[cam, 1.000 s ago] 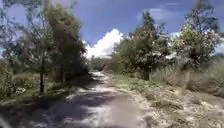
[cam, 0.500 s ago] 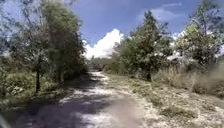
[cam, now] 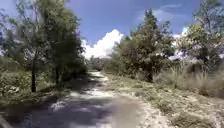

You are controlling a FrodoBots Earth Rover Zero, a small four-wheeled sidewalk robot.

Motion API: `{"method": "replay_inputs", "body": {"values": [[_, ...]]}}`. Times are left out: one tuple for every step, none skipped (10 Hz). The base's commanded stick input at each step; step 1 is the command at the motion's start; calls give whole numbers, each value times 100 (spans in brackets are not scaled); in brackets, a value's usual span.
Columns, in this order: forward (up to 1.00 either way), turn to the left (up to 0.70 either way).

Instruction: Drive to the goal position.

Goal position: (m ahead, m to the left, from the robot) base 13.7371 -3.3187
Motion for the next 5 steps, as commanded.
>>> {"method": "replay_inputs", "body": {"values": [[50,0],[50,0],[50,0],[50,0],[50,0]]}}
